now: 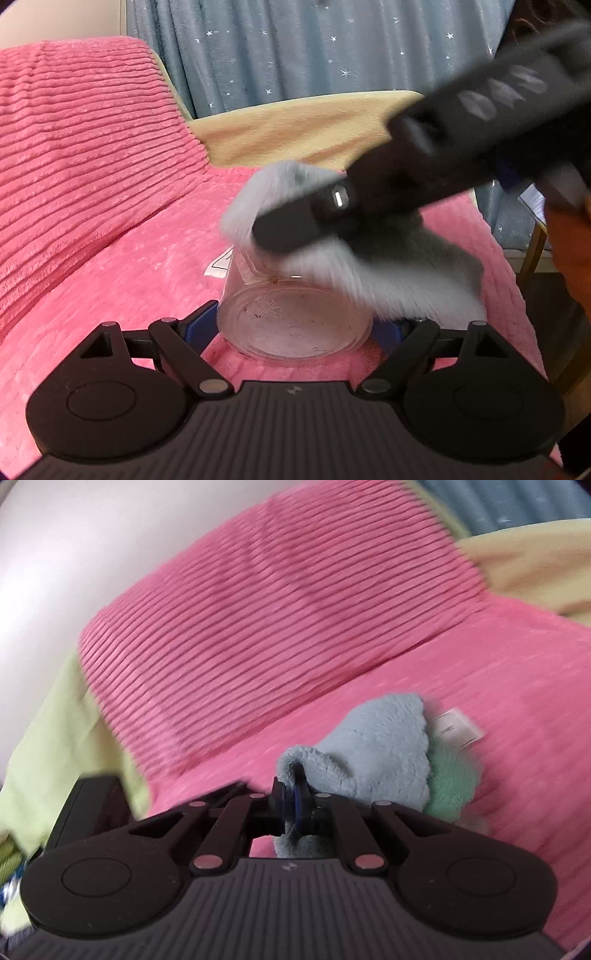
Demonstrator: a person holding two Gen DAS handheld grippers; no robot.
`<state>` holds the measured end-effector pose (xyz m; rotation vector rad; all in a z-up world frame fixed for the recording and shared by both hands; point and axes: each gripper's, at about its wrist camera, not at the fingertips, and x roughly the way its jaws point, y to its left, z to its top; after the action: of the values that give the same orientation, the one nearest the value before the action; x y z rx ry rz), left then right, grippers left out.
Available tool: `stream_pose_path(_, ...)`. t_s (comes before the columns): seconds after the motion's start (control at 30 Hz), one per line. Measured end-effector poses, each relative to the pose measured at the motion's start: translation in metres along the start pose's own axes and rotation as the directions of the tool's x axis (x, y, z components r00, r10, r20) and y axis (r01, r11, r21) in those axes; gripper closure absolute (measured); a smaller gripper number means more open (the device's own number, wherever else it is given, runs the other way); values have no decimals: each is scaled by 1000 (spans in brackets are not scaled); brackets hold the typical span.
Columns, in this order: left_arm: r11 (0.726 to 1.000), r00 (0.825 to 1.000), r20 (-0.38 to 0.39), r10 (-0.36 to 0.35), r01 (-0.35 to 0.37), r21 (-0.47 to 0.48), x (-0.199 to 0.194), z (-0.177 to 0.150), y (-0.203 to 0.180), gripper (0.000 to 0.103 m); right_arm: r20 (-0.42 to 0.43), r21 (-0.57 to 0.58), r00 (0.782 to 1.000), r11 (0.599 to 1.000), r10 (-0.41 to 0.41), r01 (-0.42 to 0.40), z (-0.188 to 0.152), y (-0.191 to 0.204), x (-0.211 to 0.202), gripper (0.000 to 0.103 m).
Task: Clean container
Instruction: 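Hold the jar with the left gripper while the right gripper wipes its bottom with the cloth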
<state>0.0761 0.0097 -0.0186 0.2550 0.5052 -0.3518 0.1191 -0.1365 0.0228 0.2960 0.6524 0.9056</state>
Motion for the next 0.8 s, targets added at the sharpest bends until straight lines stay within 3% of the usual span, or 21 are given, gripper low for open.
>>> stream_pose_path(0.07, 1000, 1000, 1, 5, -5, 16, -1, 0, -3, 18, -16, -38, 1000, 999, 2, -2, 0, 2, 1, 102)
stream_pose_path(0.2, 999, 1000, 5, 13, -14, 42, -2, 2, -9, 18, 95, 16, 985, 989, -146, 145, 11, -16, -8, 100)
stream_pose_path(0.3, 998, 1000, 8, 22, -22, 67, -2, 2, -13, 18, 132, 89, 975, 981, -181, 170, 12, -33, -13, 100)
stream_pose_path(0.4, 996, 1000, 9, 29, -29, 86, 0, 3, -15, 18, 106, 69, 987, 991, -125, 118, 10, -27, -9, 100)
stream_pose_path(0.5, 994, 999, 7, 33, -34, 103, 0, 2, -17, 18, 29, 32, 1000, 999, -9, 9, 4, -12, 1, 100)
stream_pose_path(0.57, 994, 999, 6, 32, -33, 106, 0, 2, -17, 18, 12, -12, 1000, 1000, -10, 10, 6, -7, 5, 101)
stream_pose_path(0.63, 994, 999, 8, 32, -33, 104, 1, 2, -18, 18, 50, -1, 996, 998, -70, 70, 11, -15, 2, 102)
stream_pose_path(0.7, 994, 999, 10, 34, -35, 107, 0, 2, -19, 18, 109, 27, 979, 985, -173, 171, 16, -26, -4, 102)
stream_pose_path(0.8, 995, 999, 14, 29, -31, 92, 1, 3, -18, 18, 130, 68, 972, 980, -197, 190, 12, -35, -12, 102)
